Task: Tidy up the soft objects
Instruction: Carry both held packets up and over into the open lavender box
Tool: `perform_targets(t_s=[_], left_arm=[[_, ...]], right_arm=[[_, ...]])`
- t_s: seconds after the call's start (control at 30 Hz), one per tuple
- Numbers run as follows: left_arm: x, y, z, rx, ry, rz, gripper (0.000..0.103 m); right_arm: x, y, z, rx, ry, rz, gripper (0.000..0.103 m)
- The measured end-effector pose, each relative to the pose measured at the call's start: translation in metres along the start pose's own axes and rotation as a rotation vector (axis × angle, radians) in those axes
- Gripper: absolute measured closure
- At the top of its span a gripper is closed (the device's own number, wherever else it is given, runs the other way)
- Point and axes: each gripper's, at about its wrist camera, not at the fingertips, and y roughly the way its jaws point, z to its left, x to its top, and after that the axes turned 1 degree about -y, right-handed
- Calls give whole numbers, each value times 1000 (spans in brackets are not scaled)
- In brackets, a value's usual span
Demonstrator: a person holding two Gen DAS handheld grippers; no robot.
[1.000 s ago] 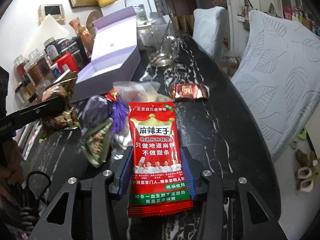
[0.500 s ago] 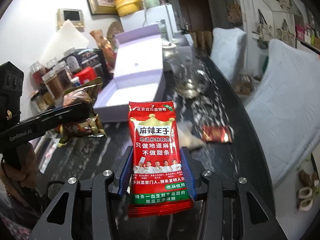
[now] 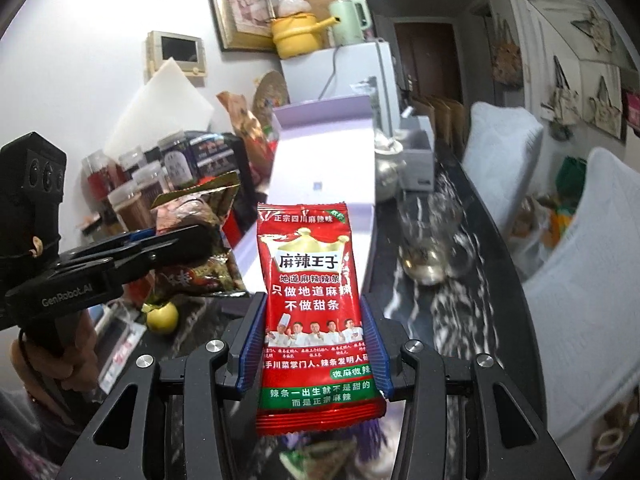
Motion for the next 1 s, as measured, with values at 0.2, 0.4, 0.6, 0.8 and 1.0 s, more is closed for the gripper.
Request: perform_targets(t_s=[0.2,0.4,0.6,0.8,1.0], left_arm=[[26,8,13,16,4,-44,60],[47,28,28,54,9,-68,60],[63,56,47,80,-7,-66,60],[75,80,67,113,-43,-73,60],[86,100,84,167,-57,-76,60]], right_arm=[[30,17,5,13,-25,-25,58],[57,36,6,15,-38,-40,58],[82,65,4,0,-52,-40,58],[103,93,-1,3,-71,-32,58],[120,121,-4,2,-85,-18,58]])
